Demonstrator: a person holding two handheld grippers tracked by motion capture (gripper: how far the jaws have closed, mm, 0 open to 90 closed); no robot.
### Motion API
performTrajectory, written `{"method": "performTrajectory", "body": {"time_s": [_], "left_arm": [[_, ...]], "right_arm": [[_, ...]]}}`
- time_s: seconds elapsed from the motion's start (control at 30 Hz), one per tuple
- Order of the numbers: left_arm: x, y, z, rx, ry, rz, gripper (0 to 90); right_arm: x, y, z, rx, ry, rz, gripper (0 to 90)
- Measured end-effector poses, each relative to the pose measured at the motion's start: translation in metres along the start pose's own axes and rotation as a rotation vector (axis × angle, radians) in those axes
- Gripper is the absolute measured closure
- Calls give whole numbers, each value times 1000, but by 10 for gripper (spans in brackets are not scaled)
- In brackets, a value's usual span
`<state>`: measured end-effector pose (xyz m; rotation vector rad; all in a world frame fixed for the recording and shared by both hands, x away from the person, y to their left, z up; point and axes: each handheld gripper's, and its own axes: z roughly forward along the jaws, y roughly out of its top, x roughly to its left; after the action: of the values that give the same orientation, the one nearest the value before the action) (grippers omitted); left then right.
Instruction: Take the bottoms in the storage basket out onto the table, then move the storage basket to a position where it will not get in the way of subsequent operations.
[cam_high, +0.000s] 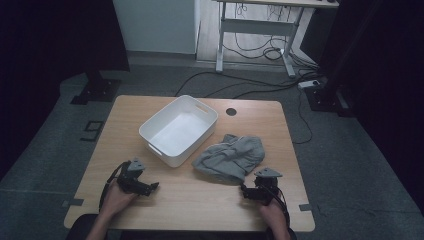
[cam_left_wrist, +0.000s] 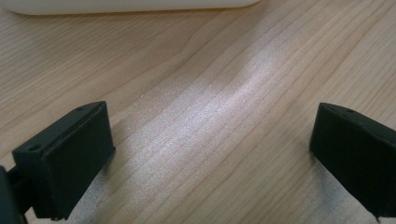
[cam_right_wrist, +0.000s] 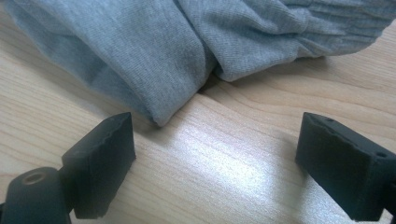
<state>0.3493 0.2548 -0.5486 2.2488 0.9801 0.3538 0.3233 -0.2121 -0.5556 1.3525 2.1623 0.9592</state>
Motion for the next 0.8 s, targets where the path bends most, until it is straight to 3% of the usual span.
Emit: {"method": "performTrajectory", "body": {"time_s": [0.3,0.8], "left_arm": [[-3,2,1,5,38,-33,0],[-4,8,-1,17,42,-59,3]], "right_arm": [[1,0,0,0,4,-4,115],[2,0,0,0,7,-8,115]]}}
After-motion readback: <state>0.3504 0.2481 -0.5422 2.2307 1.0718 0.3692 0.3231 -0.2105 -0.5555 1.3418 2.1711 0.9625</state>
